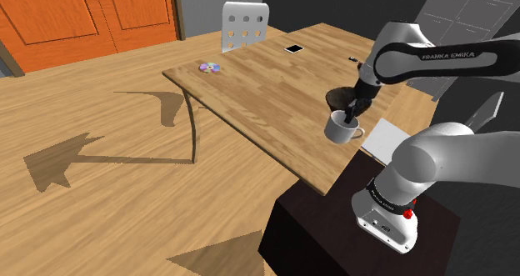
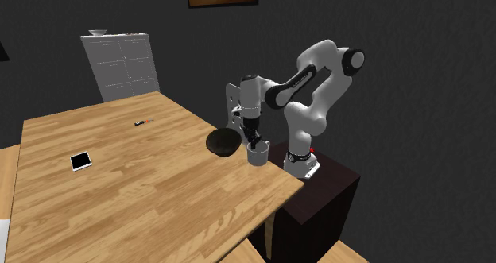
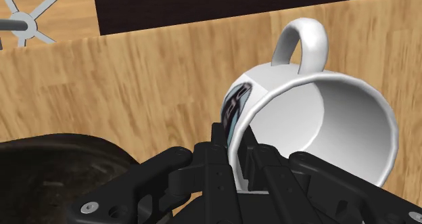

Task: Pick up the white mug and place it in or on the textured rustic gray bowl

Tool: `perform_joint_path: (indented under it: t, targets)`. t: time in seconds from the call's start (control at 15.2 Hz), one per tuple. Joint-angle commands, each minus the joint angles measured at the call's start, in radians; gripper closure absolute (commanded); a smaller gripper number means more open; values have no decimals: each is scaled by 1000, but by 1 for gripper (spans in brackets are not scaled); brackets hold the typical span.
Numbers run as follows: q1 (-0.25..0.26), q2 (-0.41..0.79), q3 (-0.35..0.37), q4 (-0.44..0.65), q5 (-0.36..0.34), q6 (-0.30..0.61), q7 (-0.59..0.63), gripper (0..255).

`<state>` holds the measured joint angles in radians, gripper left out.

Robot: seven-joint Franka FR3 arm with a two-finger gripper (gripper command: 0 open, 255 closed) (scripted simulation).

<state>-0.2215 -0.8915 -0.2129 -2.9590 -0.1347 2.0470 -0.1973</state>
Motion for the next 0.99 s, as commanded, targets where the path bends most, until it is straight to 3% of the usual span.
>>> perform_joint_path:
  t: [0.0, 0.92]
  targets:
    - [1, -17, 4, 22, 4, -40, 0, 255]
    - [15, -68, 34, 188, 33, -255, 6, 255]
